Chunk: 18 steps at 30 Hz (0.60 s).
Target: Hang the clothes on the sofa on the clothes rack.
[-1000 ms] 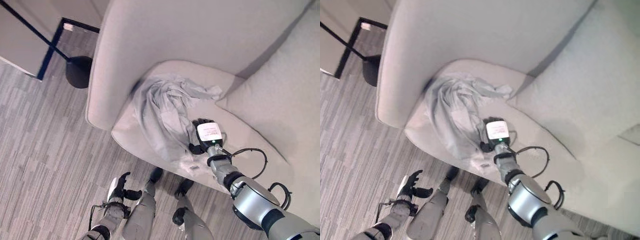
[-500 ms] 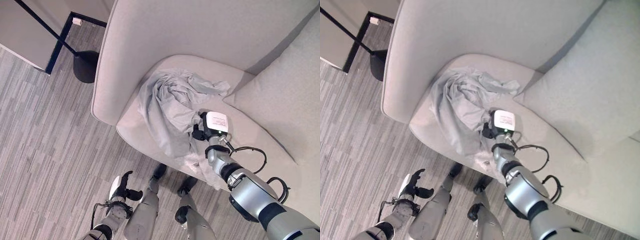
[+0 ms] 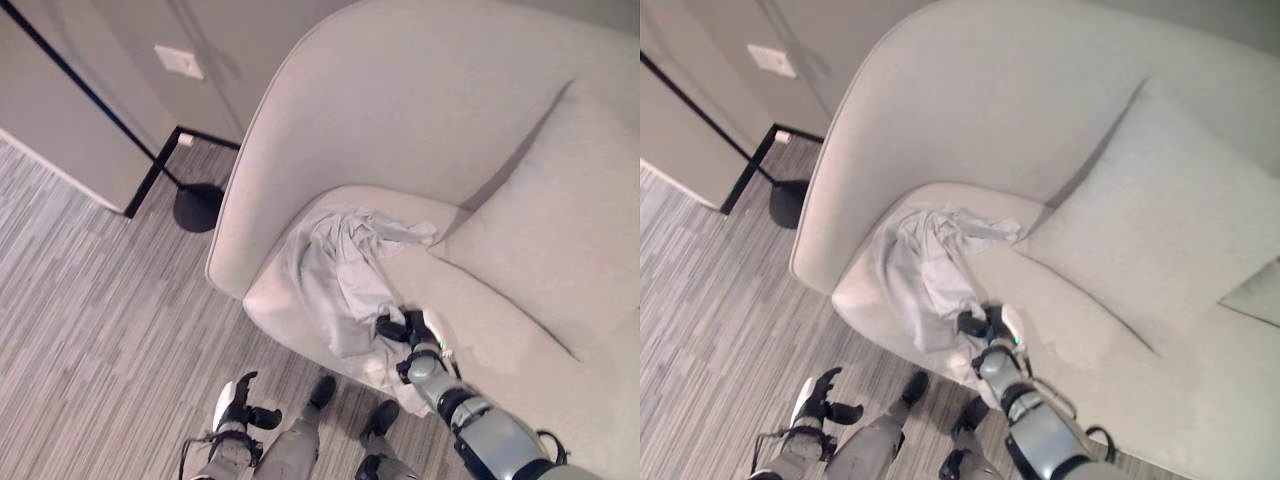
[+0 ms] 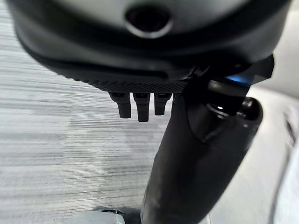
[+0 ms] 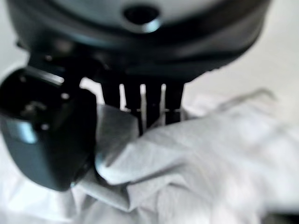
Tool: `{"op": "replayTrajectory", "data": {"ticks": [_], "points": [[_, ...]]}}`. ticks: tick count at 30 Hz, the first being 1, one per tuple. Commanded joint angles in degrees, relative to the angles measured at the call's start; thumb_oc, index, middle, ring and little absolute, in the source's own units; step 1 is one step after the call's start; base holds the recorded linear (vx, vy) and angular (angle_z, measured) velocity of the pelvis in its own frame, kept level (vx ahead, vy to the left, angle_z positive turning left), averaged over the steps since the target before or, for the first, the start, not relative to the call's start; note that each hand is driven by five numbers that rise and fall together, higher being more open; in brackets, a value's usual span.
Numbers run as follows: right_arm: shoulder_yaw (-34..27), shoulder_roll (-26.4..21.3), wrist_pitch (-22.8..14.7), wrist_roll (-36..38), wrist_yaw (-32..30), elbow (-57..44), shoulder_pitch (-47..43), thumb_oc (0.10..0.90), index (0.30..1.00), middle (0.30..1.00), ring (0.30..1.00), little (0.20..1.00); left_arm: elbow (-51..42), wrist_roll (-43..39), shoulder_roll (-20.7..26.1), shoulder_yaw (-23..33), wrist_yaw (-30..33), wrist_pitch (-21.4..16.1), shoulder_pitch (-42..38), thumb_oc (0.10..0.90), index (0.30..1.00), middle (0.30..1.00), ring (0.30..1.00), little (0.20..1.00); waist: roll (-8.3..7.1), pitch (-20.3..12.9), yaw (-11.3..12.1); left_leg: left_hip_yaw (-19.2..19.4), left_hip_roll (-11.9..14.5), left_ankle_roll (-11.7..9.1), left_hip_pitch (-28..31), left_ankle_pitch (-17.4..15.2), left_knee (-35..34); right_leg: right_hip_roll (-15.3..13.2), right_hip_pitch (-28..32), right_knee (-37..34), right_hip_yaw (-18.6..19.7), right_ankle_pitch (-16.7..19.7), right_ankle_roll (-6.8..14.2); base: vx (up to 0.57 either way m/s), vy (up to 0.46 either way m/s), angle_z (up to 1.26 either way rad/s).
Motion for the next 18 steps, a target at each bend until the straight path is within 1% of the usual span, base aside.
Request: {"op": "replayTrajectory", "data": {"ticks": [1, 3, 7, 8, 9, 10, 12, 13, 14, 15, 16, 17, 18], "points": [[2.7, 2.9, -7.5, 16.1, 6.2, -6.9, -1.0, 0.4, 0.3, 0.3, 0.3, 0.3, 2.0, -5.9, 0.0, -1.7, -0.2, -1.6, 0.0, 0.8, 0.9, 0.9, 0.9, 0.9, -1.07, 0.3, 1.4, 3.6, 0.7, 1.5, 2.4, 0.3, -5.5, -2.0, 3.1, 0.4, 4.2, -4.5, 4.7, 0.07, -0.059, -0.26], [3.1, 2.6, -9.4, 24.5, 9.7, -14.7, 0.1, 0.4, 0.3, 0.3, 0.3, 0.3, 0.3, -7.9, 0.6, -0.5, -0.5, -2.1, 0.8, 0.8, 0.9, 0.9, 0.9, 0.9, -1.31, -0.7, 1.0, 4.3, 1.1, 1.5, 4.1, -0.1, -5.5, -1.8, 4.5, 0.4, 4.7, -4.9, 4.6, 0.06, -0.044, -0.3], [3.8, 1.0, -11.6, 32.5, 13.0, -25.9, 0.3, 0.4, 0.3, 0.3, 0.3, 0.3, -4.5, -11.2, 2.0, 1.3, -1.3, -2.9, 3.1, 0.8, 0.9, 0.9, 0.9, 0.9, -1.04, -3.0, 0.9, 5.1, 1.7, 1.5, 6.8, -0.7, -5.5, -1.8, 6.7, 0.4, 5.2, -5.7, 4.4, 0.06, -0.024, -0.1], [3.9, 0.6, -11.8, 33.5, 13.4, -28.0, 0.0, 0.4, 0.3, 0.3, 0.3, 0.3, -5.7, -11.4, 2.3, 1.6, -1.5, -2.9, 3.3, 0.8, 0.9, 0.9, 0.9, 0.9, -0.96, -3.7, 0.8, 5.2, 1.7, 1.6, 7.0, -0.6, -5.5, -1.9, 6.9, 0.4, 5.1, -5.8, 4.5, 0.05, -0.012, -0.02], [3.9, -0.1, -12.3, 35.1, 14.0, -30.4, -1.1, 0.4, 0.3, 0.3, 0.3, 0.3, -8.0, -11.8, 2.8, 1.7, -1.6, -3.1, 4.0, 0.8, 0.9, 0.9, 0.9, 0.9, -0.73, -4.4, 1.0, 5.3, 1.8, 1.5, 7.5, -0.7, -5.5, -1.9, 7.5, 0.4, 5.0, -6.0, 4.5, 0.07, -0.008, -0.02], [3.7, -0.6, -12.7, 37.2, 14.3, -33.1, -2.5, 0.4, 0.3, 0.3, 0.3, 0.3, -12.2, -12.2, 3.6, 1.9, -1.9, -3.4, 5.3, 0.8, 0.9, 0.9, 0.9, 0.9, -0.38, -5.3, 1.4, 5.6, 2.0, 1.5, 8.5, -1.0, -5.5, -2.0, 8.4, 0.4, 5.0, -6.3, 4.4, 0.07, -0.015, -0.05], [3.8, -1.6, -13.6, 38.6, 14.2, -37.5, -5.4, 0.4, 0.3, 0.3, 0.3, 0.3, -18.1, -12.5, 5.1, 2.4, -1.8, -3.6, 7.0, 0.8, 0.9, 0.9, 0.9, 0.9, -0.12, -6.3, 1.7, 5.7, 2.2, 1.5, 9.2, -1.1, -5.5, -1.9, 9.0, 0.4, 5.2, -6.5, 4.3, 0.05, -0.004, -0.05], [3.8, -1.6, -13.6, 38.6, 14.2, -37.5, -5.4, 0.4, 0.3, 0.3, 0.3, 0.3, -18.2, -12.5, 5.1, 2.4, -1.8, -3.6, 7.0, 0.8, 0.9, 0.9, 0.9, 0.9, -0.16, -6.4, 1.6, 5.6, 2.1, 1.5, 9.0, -1.0, -5.5, -2.0, 8.8, 0.4, 5.2, -6.4, 4.3, 0.03, 0.005, 0.0], [3.8, -2.5, -14.1, 39.2, 13.9, -41.6, -7.6, 0.4, 0.3, 0.3, 0.3, 0.3, -24.1, -12.8, 6.4, 3.3, -1.9, -3.6, 8.7, 0.8, 0.9, 0.9, 0.9, 0.9, -0.03, -7.3, 2.0, 6.1, 2.2, 1.5, 9.6, -1.1, -5.5, -2.0, 9.3, 0.4, 5.5, -6.6, 4.3, 0.03, -0.003, 0.04], [3.5, -2.8, -14.6, 39.5, 13.6, -43.6, -8.9, 0.4, 0.3, 0.3, 0.3, 0.3, -26.5, -12.6, 7.1, 3.8, -1.6, -3.5, 9.3, 0.8, 0.9, 0.9, 0.9, 0.9, 0.1, -7.6, 2.1, 6.2, 2.4, 1.5, 10.1, -1.3, -5.5, -1.9, 9.7, 0.4, 5.6, -6.7, 4.3, 0.03, -0.003, 0.01], [3.5, -2.8, -14.6, 39.5, 13.6, -43.6, -8.9, 0.4, 0.3, 0.3, 0.3, 0.3, -26.5, -12.6, 7.1, 3.8, -1.6, -3.5, 9.3, 0.8, 0.9, 0.9, 0.9, 0.9, 0.05, -7.7, 2.1, 6.2, 2.3, 1.5, 9.9, -1.1, -5.5, -2.0, 9.6, 0.4, 5.6, -6.6, 4.3, 0.05, -0.003, -0.1], [3.0, -3.7, -15.8, 39.7, 12.9, -48.6, -13.3, 0.4, 0.3, 0.3, 0.3, 0.3, -33.9, -11.4, 9.0, 5.8, -0.9, -3.2, 11.3, 0.8, 0.9, 0.9, 0.9, 0.9, 0.25, -8.9, 2.2, 6.6, 2.6, 1.6, 10.9, -1.5, -5.5, -2.0, 10.3, 0.4, 6.0, -6.9, 4.2, 0.05, 0.002, -0.15], [2.7, -4.0, -15.8, 39.8, 12.7, -49.3, -15.2, 0.4, 0.3, 0.3, 0.3, 0.3, -35.5, -10.8, 9.6, 6.4, -0.6, -3.1, 11.5, 0.8, 0.9, 0.9, 0.9, 0.9, 0.28, -9.4, 2.3, 6.8, 2.7, 1.6, 11.3, -1.7, -5.5, -2.0, 10.7, 0.4, 6.2, -7.0, 4.1, 0.07, -0.005, -0.21]]}}
